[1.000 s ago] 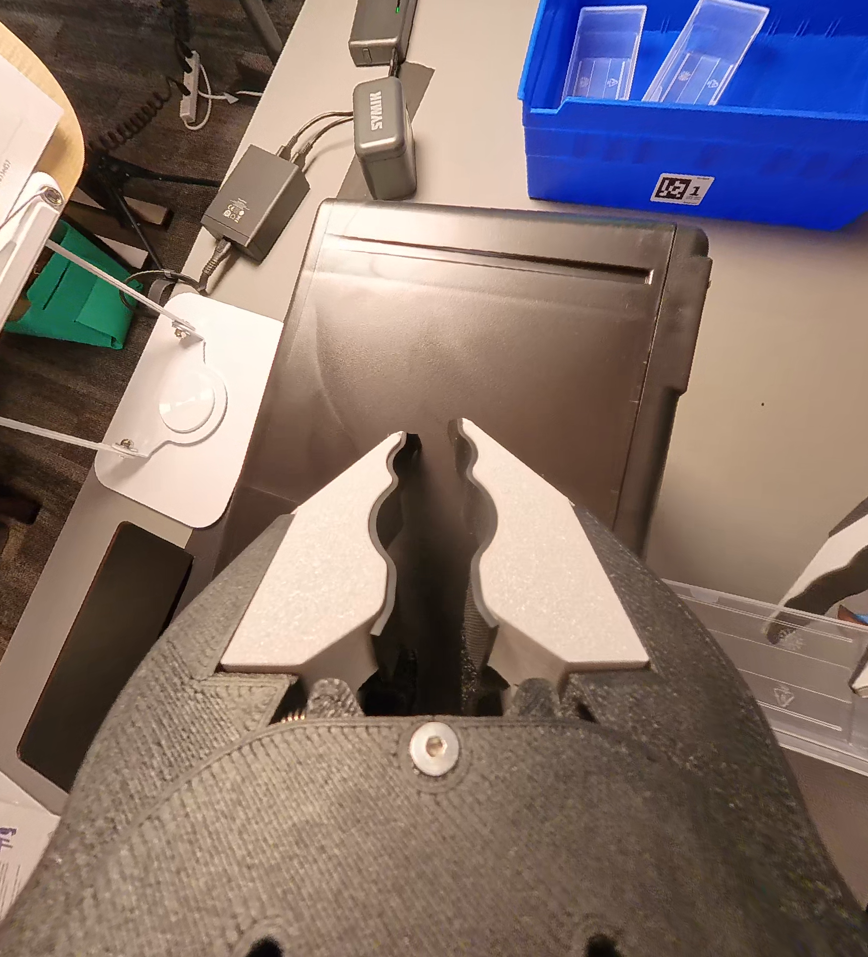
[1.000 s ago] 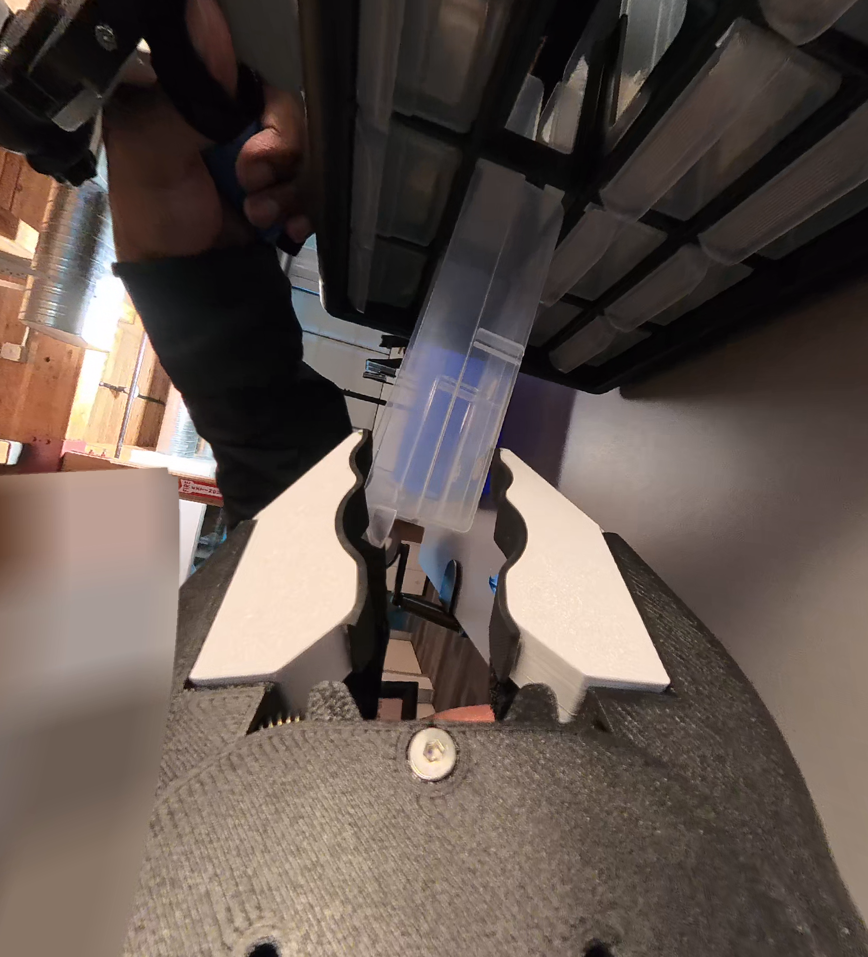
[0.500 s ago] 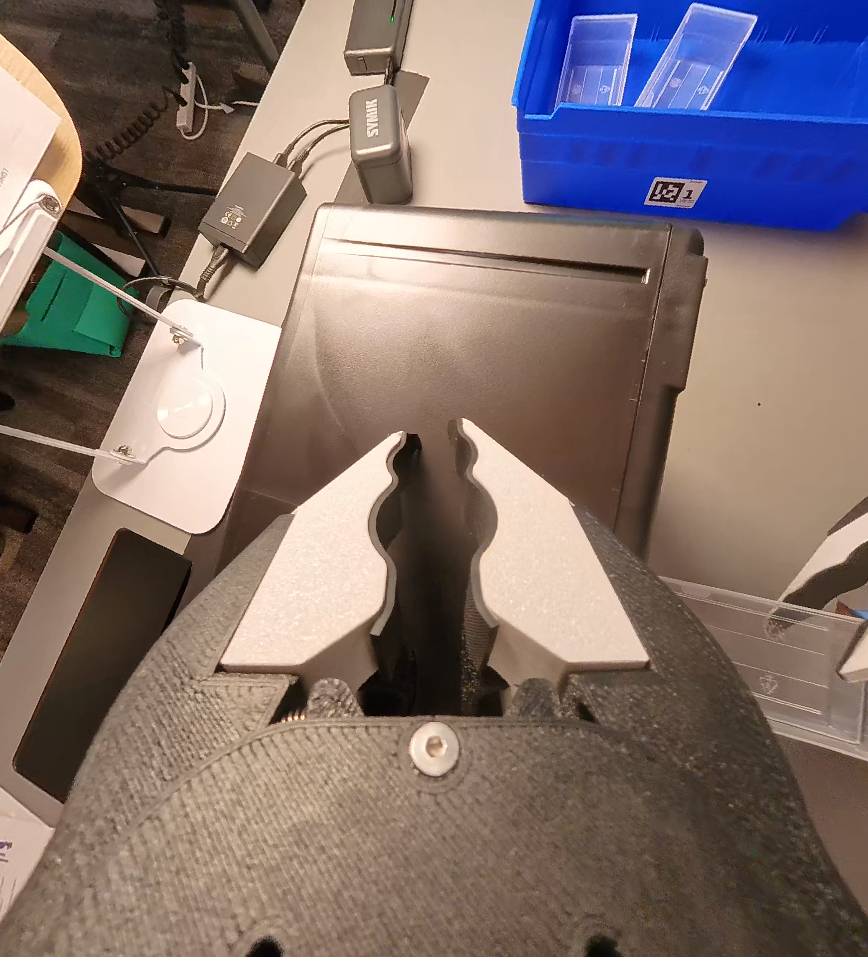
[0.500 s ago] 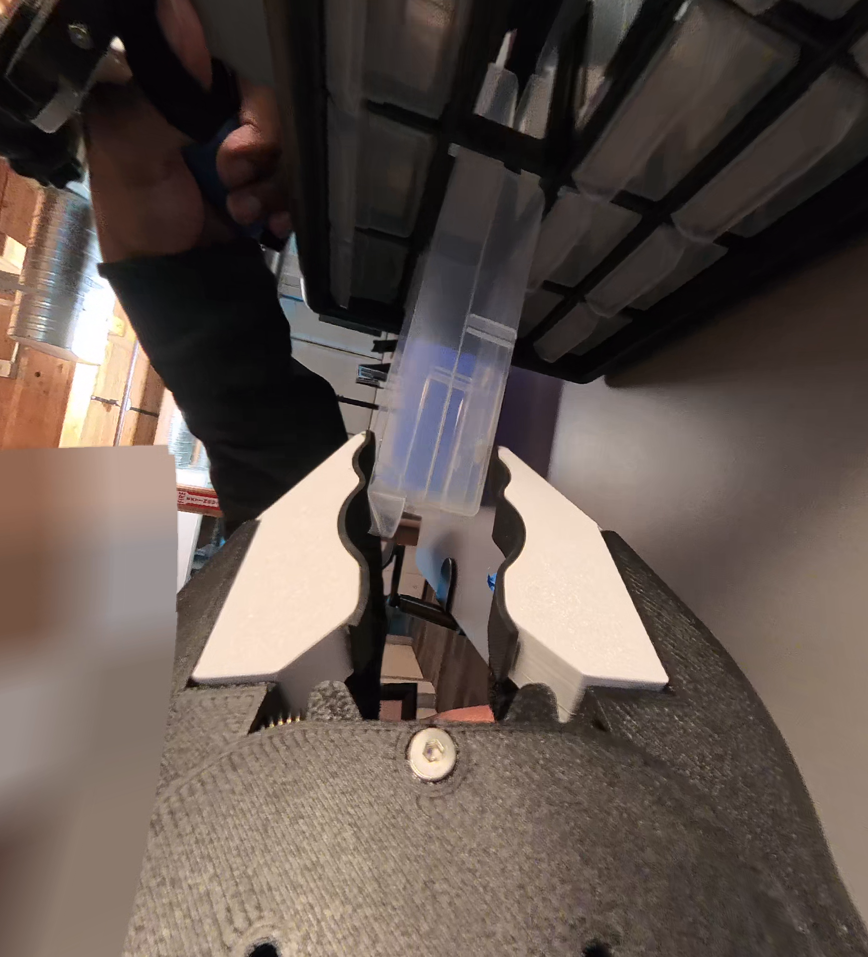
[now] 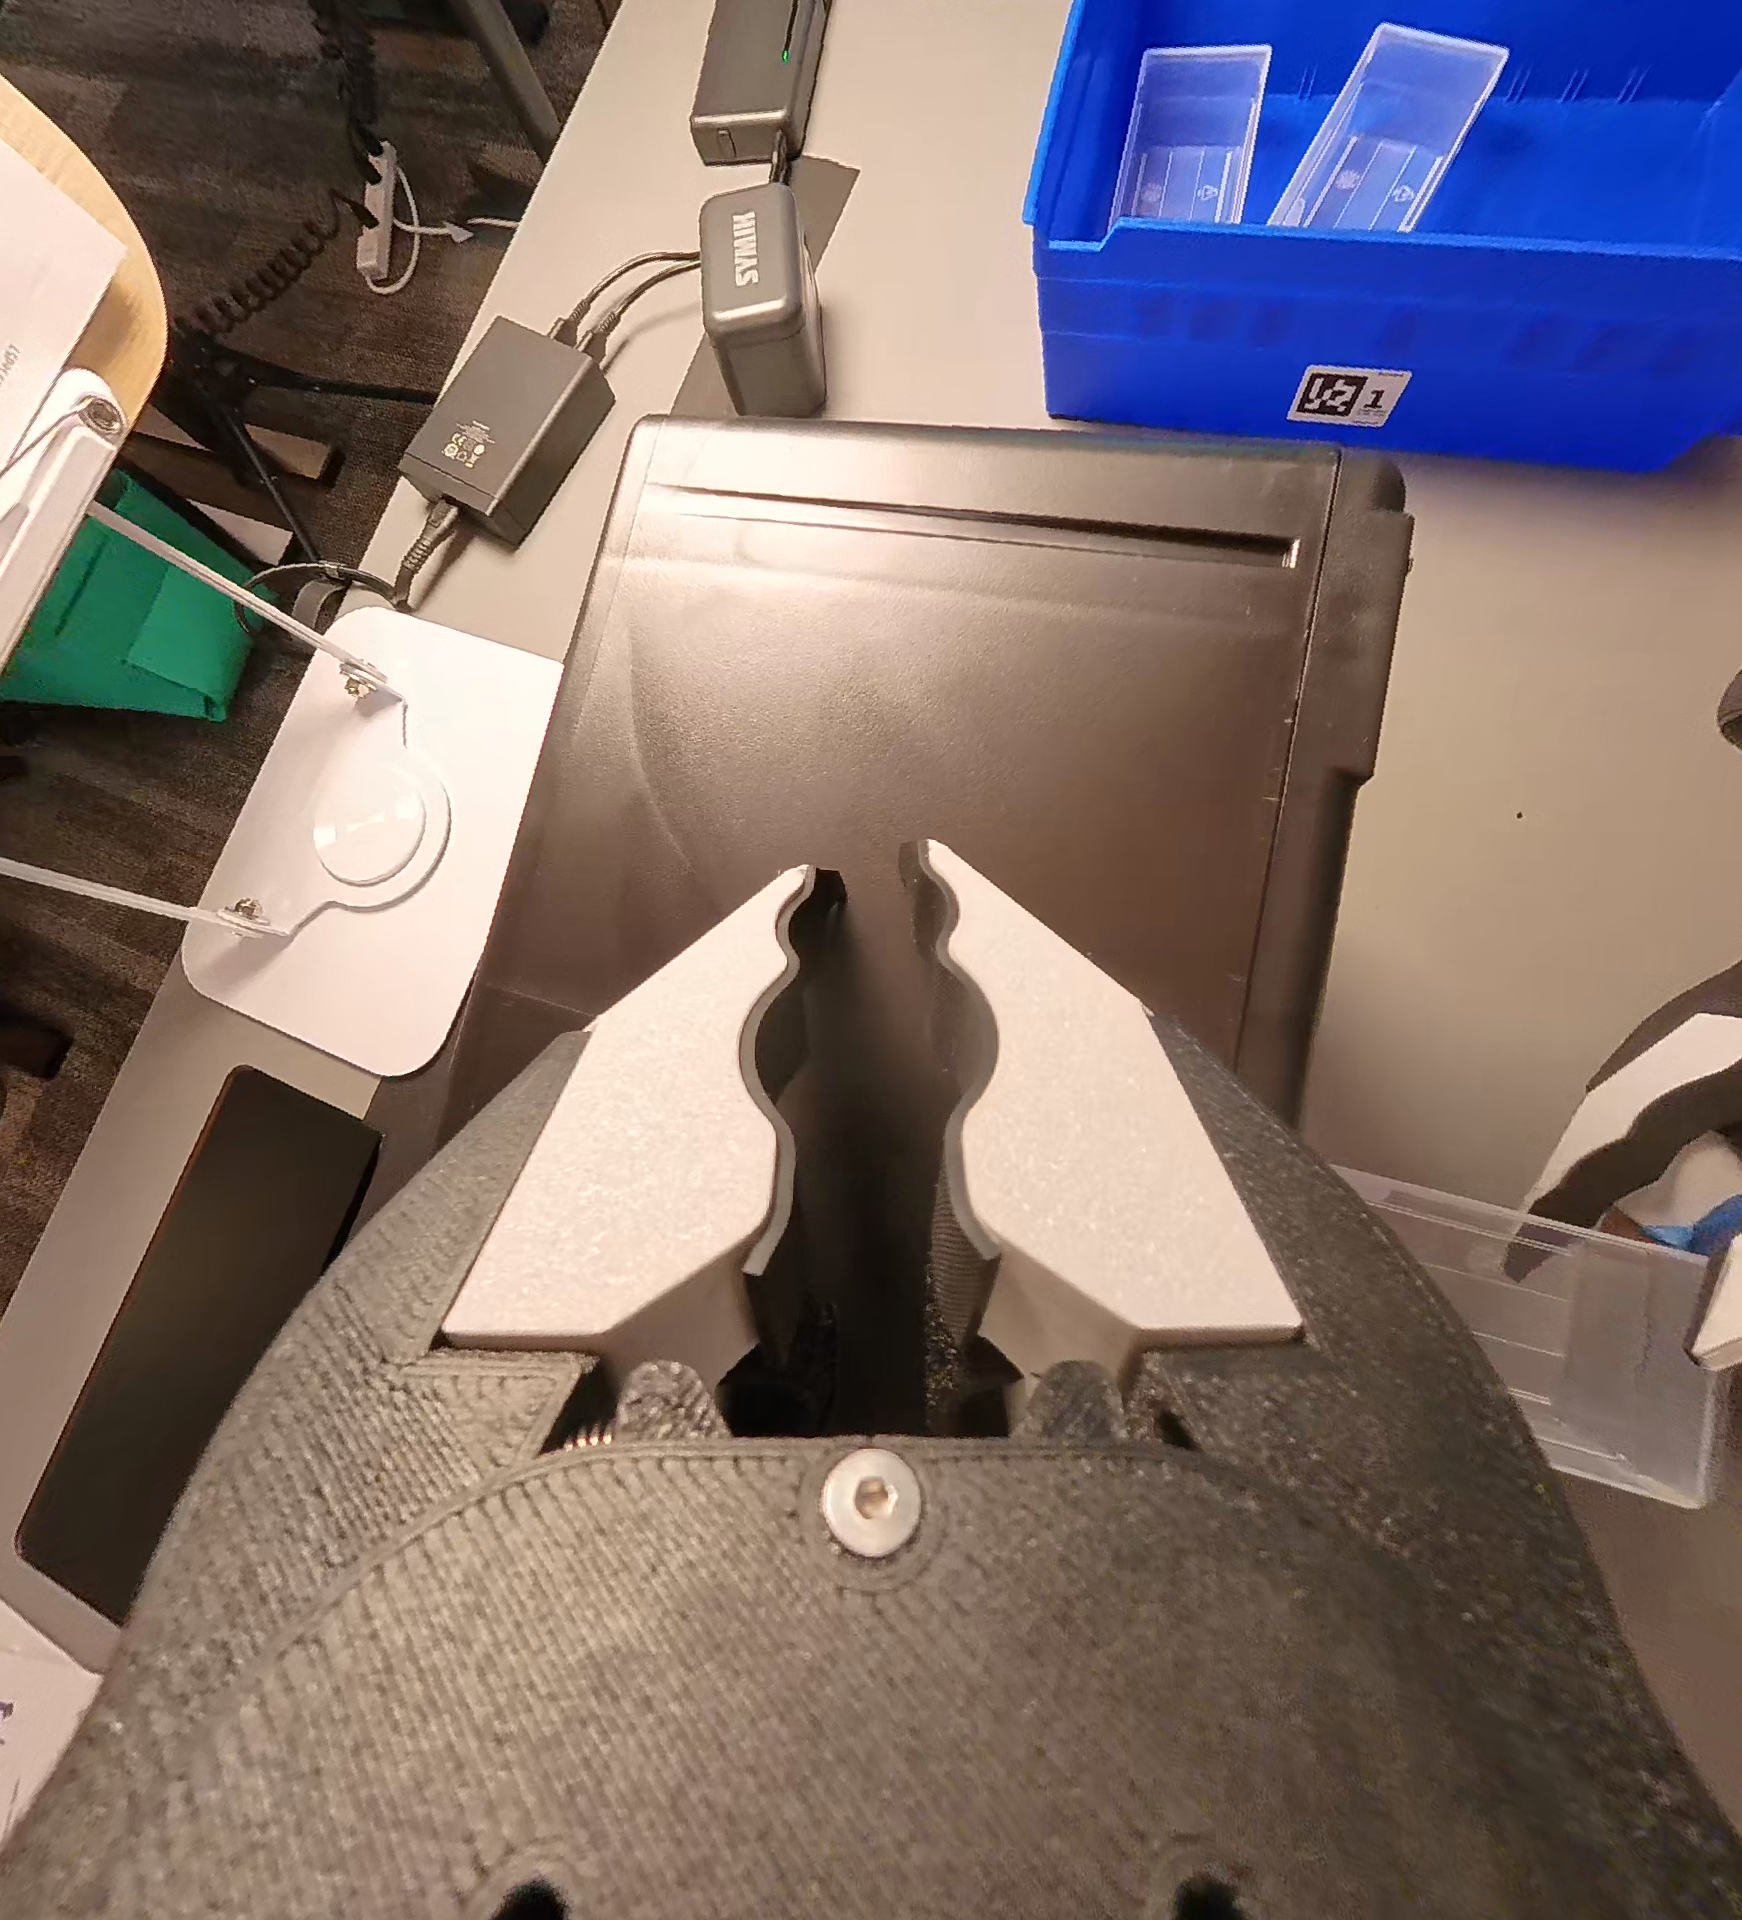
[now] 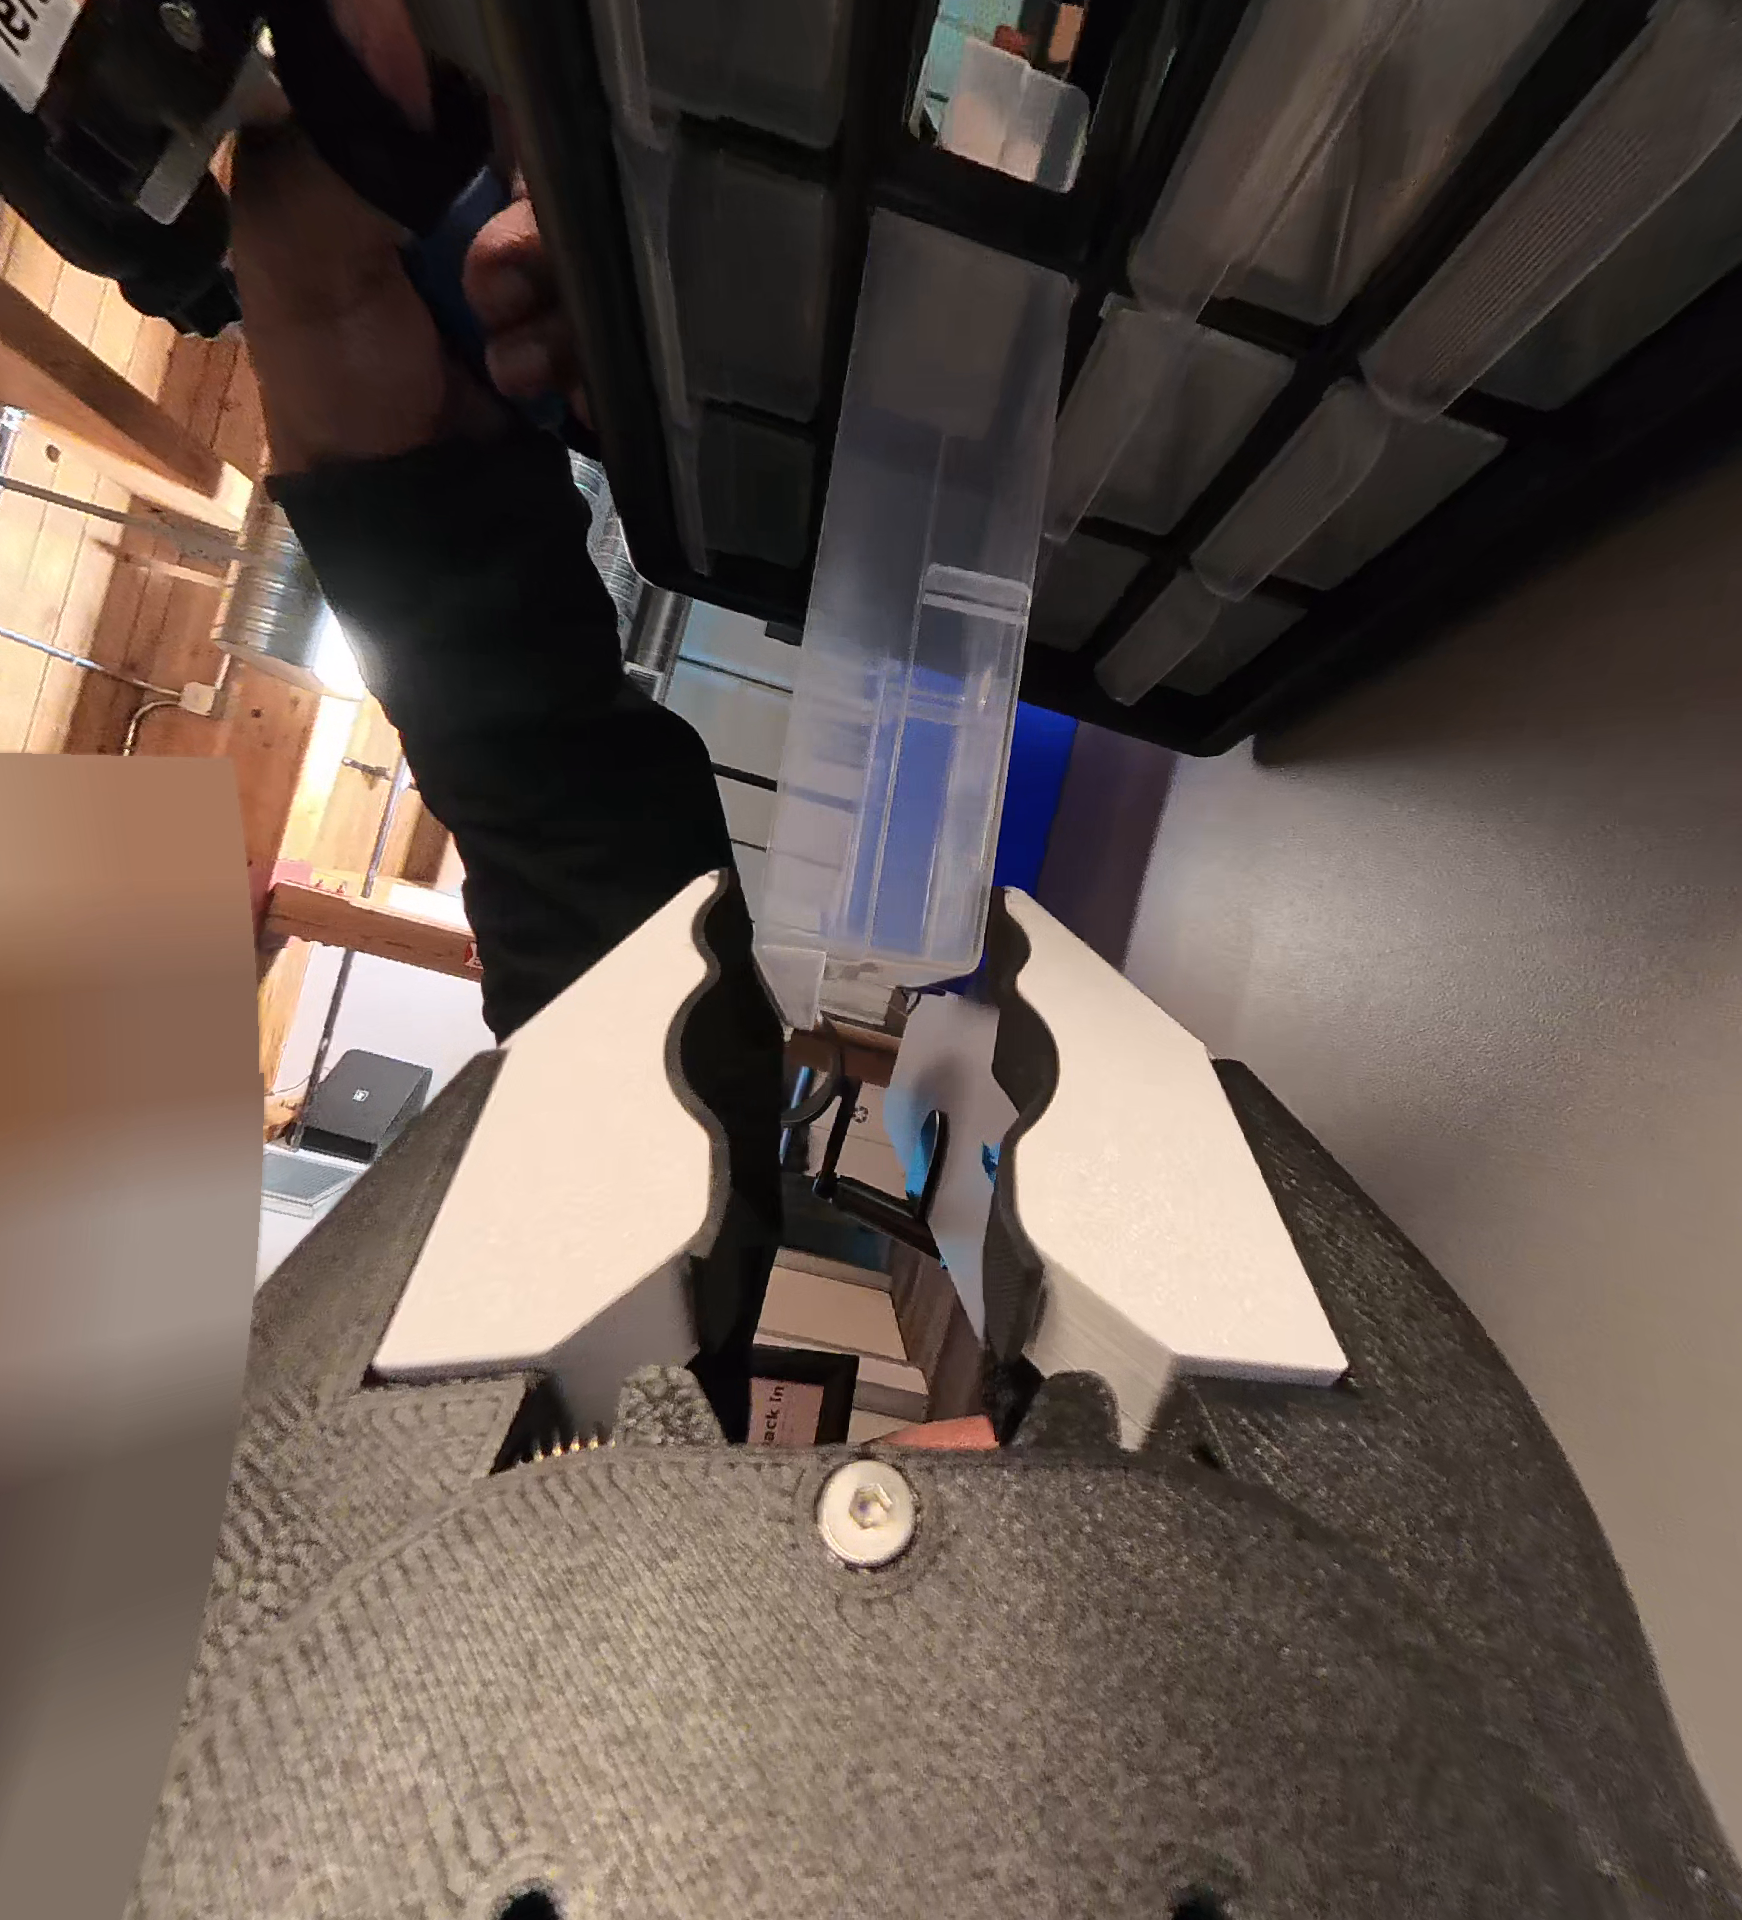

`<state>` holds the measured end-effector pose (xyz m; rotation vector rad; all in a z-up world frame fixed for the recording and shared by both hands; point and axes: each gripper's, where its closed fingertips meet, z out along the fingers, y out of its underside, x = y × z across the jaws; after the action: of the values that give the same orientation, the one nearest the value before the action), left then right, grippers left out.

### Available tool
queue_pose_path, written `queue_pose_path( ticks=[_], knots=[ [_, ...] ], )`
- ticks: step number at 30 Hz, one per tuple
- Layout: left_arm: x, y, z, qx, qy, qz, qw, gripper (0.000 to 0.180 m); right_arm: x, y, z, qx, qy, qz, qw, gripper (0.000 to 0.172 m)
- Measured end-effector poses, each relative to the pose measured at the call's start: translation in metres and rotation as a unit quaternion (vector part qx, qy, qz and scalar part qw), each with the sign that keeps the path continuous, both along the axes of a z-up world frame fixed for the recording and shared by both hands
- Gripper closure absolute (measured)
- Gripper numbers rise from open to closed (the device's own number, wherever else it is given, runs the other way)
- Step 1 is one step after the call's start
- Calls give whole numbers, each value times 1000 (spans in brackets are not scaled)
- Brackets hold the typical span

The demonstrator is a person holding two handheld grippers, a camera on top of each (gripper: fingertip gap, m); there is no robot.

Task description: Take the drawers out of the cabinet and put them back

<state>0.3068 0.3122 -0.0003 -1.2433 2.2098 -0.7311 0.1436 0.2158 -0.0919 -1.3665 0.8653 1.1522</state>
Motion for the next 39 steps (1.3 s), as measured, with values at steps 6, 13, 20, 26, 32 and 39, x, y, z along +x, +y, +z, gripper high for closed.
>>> queue_pose_path(
  ticks=[6, 13, 20, 26, 32, 39],
  knots=[
    [0, 0, 0, 1, -1, 1, 1000, 162, 4, -6, -11, -8, -50, -12, 999, 114],
    [0, 0, 0, 1, -1, 2, 1000, 163, 13, -21, -29, -52, -146, -27, 988, 111],
    [0, 0, 0, 5, 2, 4, 1000, 163, 25, -45, -4, -34, -536, -74, 840, 111],
    [0, 0, 0, 6, 3, 10, 1000, 163, -3, -43, 6, 43, -812, -67, 579, 105],
    [-1, 0, 0, 13, 5, 15, 1000, 164, -16, -20, -3, 39, -930, -94, 353, 108],
    [-1, -1, 0, 19, 5, 16, 1000, 164, -14, -4, 1, 33, -961, -109, 250, 152]
  ],
)
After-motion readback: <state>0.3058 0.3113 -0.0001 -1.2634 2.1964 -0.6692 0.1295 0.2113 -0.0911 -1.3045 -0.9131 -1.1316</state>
